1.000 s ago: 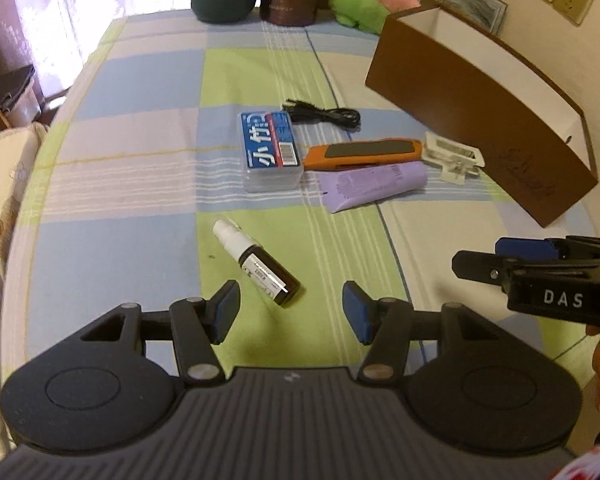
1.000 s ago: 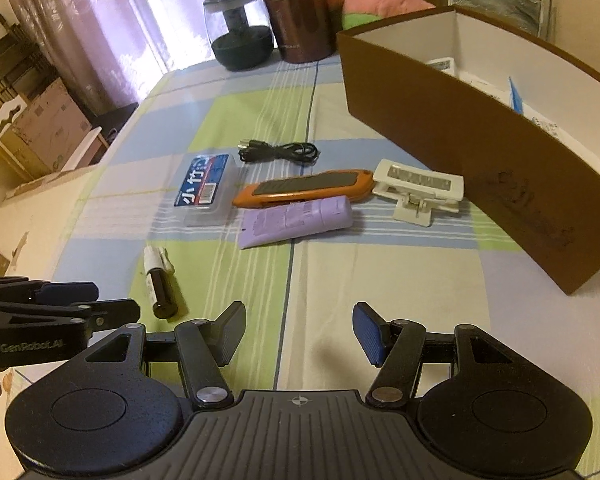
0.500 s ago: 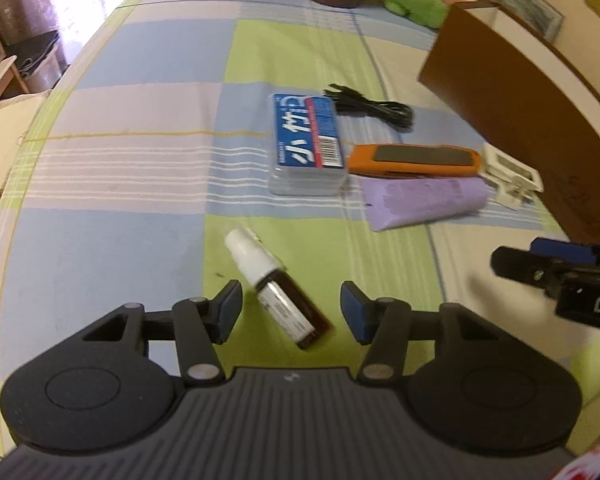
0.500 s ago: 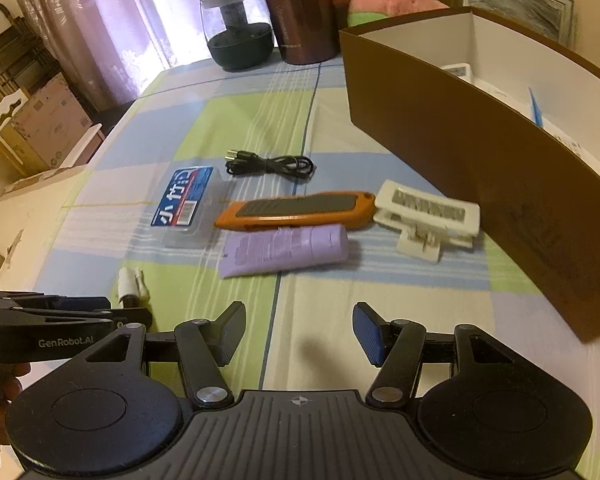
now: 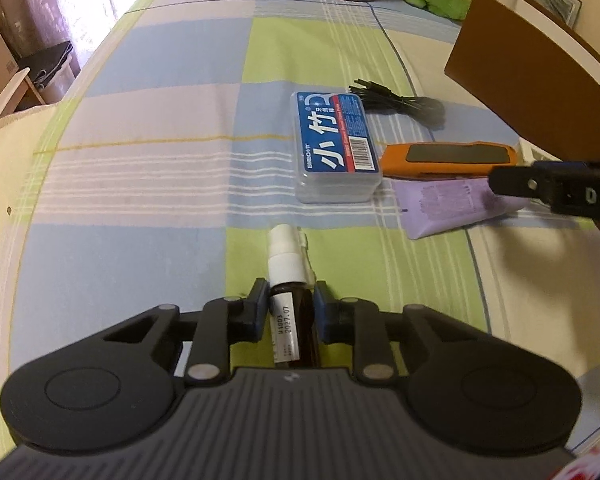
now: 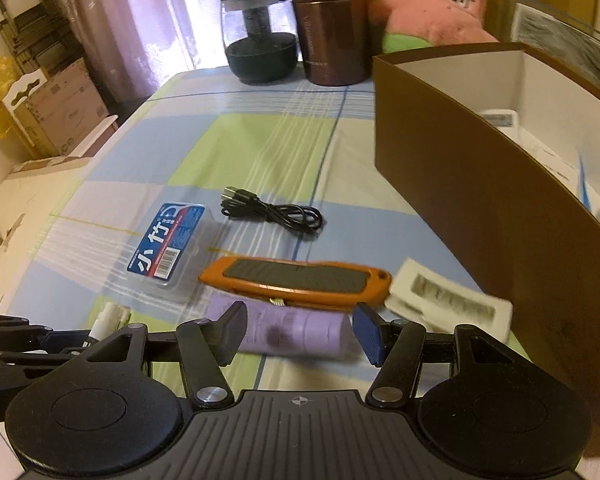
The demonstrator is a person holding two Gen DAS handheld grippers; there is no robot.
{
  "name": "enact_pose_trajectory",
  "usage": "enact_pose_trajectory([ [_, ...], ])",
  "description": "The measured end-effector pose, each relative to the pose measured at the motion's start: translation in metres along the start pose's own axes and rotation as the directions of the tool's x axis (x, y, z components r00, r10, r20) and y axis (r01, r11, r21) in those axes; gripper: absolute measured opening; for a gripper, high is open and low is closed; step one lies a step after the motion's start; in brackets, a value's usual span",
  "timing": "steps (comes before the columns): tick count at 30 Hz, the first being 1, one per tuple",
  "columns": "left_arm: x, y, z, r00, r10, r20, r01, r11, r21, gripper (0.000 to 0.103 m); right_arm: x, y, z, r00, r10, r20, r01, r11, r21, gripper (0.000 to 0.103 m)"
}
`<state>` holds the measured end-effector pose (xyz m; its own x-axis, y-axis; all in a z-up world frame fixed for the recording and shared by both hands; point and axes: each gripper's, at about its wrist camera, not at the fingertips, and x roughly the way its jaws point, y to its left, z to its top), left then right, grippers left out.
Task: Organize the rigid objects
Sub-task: 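Grasp the brown spray bottle with the left tool while the right tool grasps the purple tube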
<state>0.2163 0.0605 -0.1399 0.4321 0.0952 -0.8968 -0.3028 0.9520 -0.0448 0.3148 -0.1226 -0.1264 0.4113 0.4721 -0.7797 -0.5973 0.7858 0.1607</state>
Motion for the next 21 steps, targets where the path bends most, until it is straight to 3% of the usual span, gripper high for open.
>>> enact_pose_trajectory([
  [8,0.001,0.011,0.001,1.000,0.020,-0.005,-0.020,1.000,-0.015,0.021,0.021,-0.003,0.001,0.998,0.054,-0.021,-0.055,0.997,-0.059,0.056],
  [17,0.001,0.019,0.000,1.000,0.018,-0.014,-0.018,0.999,-0.034,0.021,0.014,0.029,-0.030,0.971,0.182,-0.152,-0.204,0.968,-0.143,0.056],
  [21,0.001,0.019,0.000,1.000,0.017,-0.012,-0.017,0.999,-0.030,0.021,0.014,0.042,-0.036,0.978,0.164,-0.130,-0.185,0.968,-0.169,0.056],
])
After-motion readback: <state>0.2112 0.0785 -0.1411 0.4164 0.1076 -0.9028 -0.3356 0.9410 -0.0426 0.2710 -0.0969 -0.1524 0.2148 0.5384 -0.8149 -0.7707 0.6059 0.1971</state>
